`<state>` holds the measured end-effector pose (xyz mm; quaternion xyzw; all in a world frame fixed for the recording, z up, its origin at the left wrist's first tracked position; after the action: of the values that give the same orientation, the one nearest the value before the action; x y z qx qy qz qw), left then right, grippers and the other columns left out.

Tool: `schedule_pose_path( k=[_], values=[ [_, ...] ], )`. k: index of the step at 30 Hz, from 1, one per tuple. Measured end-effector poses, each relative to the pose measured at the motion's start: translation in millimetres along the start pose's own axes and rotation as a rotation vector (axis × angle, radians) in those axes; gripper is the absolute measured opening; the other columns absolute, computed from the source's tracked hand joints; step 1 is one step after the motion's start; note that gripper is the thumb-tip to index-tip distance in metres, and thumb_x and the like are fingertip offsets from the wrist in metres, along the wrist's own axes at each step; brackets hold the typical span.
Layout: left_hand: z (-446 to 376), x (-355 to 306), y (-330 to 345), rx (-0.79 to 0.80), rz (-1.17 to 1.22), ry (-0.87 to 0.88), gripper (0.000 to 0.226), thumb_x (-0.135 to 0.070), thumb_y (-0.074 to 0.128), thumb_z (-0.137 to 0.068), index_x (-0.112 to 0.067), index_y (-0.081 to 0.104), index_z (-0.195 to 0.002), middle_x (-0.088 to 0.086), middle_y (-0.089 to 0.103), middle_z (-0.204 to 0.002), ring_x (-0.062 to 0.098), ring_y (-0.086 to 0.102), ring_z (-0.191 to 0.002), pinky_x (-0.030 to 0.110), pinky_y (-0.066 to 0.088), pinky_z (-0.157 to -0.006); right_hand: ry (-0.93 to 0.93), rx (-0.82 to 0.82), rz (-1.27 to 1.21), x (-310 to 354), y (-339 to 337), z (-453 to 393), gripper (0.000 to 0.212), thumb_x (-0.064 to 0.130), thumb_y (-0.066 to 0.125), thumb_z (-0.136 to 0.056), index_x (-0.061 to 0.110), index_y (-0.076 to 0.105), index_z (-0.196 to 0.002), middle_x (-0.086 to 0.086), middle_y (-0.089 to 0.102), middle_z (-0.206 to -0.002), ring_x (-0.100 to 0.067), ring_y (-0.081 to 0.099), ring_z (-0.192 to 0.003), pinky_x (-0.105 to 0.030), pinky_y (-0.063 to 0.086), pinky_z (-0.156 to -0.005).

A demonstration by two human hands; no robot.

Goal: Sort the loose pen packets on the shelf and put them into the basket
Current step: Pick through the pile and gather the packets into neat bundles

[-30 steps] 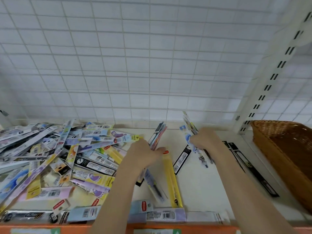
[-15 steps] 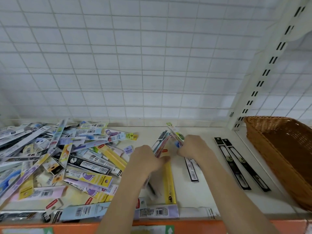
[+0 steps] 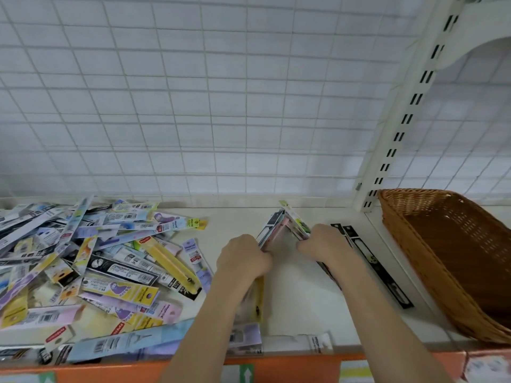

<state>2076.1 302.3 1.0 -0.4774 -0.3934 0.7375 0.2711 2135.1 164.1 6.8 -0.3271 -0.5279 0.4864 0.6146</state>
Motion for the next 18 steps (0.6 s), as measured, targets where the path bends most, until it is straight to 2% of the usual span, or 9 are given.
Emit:
schedule_pose_path(
  k=[2,3,6,7,9,12,14,16,18],
  values=[
    [-3,-12,3,-0.003,0.106,0.011,0.020,-0.030,0.053,-0.082,-0.010,0.054,-0.082,0.004,0.055,-0.075,0.027,0.055,-0.076,0.025,0.040,-0.063,0.021,-0.002,-0.066,-11,-7,1,0.025,0.021,0.053,-0.086,0.011,0.045,-0.065,-0.004,0.049,-0.070,-0.018,0.046,-0.061,-0.024,0.030,-0.049],
    [-4,-18,4,0.000,0.173,0.021,0.021,-0.029,0.052,-0.081,-0.009,0.056,-0.081,0.006,0.058,-0.076,0.028,0.057,-0.076,0.025,0.041,-0.063,0.026,-0.002,-0.093,-18,-10,1,0.027,0.021,0.052,-0.087,0.013,0.041,-0.063,-0.004,0.049,-0.068,-0.016,0.044,-0.058,-0.024,0.030,-0.048],
    [-8,-35,8,0.028,0.357,0.043,0.020,-0.023,0.050,-0.078,-0.007,0.061,-0.076,0.010,0.068,-0.081,0.030,0.064,-0.076,0.030,0.050,-0.066,0.042,-0.034,-0.301,-40,-19,0,0.018,0.021,0.048,-0.086,0.008,0.049,-0.073,-0.012,0.064,-0.079,-0.027,0.058,-0.069,-0.026,0.043,-0.063],
    [-8,-40,10,0.040,0.427,0.049,0.018,-0.020,0.049,-0.077,-0.008,0.061,-0.073,0.011,0.071,-0.081,0.031,0.067,-0.077,0.033,0.054,-0.069,0.046,-0.046,-0.421,-47,-20,0,0.015,0.020,0.047,-0.084,0.007,0.051,-0.077,-0.014,0.065,-0.077,-0.030,0.064,-0.072,-0.030,0.049,-0.068],
    [-8,-47,15,0.039,0.550,0.055,0.015,-0.015,0.047,-0.076,-0.008,0.060,-0.072,0.012,0.073,-0.077,0.031,0.070,-0.075,0.039,0.058,-0.074,0.041,-0.075,-0.596,-60,-24,0,0.012,0.018,0.047,-0.084,0.009,0.048,-0.076,-0.009,0.058,-0.066,-0.025,0.069,-0.064,-0.033,0.054,-0.070],
    [-6,-56,21,-0.040,0.621,0.056,0.012,-0.013,0.047,-0.079,-0.008,0.056,-0.085,0.008,0.067,-0.075,0.025,0.071,-0.071,0.036,0.056,-0.068,-0.014,-0.132,-0.677,-69,-31,6,0.023,0.023,0.060,-0.086,0.013,0.043,-0.073,-0.009,0.046,-0.063,-0.019,0.055,-0.050,-0.023,0.040,-0.056],
    [-5,-61,21,-0.123,0.647,0.080,0.005,-0.014,0.050,-0.078,-0.014,0.048,-0.074,0.003,0.055,-0.066,0.027,0.068,-0.070,0.032,0.049,-0.061,-0.063,-0.191,-0.710,-69,-35,10,0.030,0.023,0.067,-0.082,0.012,0.042,-0.069,-0.011,0.041,-0.061,-0.018,0.045,-0.056,-0.027,0.033,-0.058],
    [-4,-64,19,-0.197,0.676,0.115,0.021,-0.016,0.056,-0.078,-0.017,0.039,-0.066,0.004,0.050,-0.064,0.026,0.058,-0.064,0.032,0.045,-0.058,-0.091,-0.224,-0.829,-64,-37,11,0.028,0.016,0.065,-0.082,0.011,0.044,-0.064,-0.009,0.043,-0.057,-0.019,0.046,-0.056,-0.028,0.035,-0.060],
    [-1,-65,16,-0.263,0.700,0.141,0.025,-0.019,0.062,-0.080,-0.018,0.039,-0.069,0.006,0.051,-0.070,0.023,0.052,-0.062,0.031,0.045,-0.057,-0.123,-0.264,-0.946,-57,-37,11,0.020,0.014,0.062,-0.084,0.010,0.052,-0.068,-0.005,0.051,-0.057,-0.017,0.052,-0.054,-0.030,0.042,-0.062]
  ],
)
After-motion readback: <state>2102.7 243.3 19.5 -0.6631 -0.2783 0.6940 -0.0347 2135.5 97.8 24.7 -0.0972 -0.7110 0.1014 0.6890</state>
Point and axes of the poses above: each hand's wrist, its own z-axis away from the middle knuckle, its own y-axis out of the palm, x = y × z, the point moved 1 cm from there along -z, towards the middle knuckle
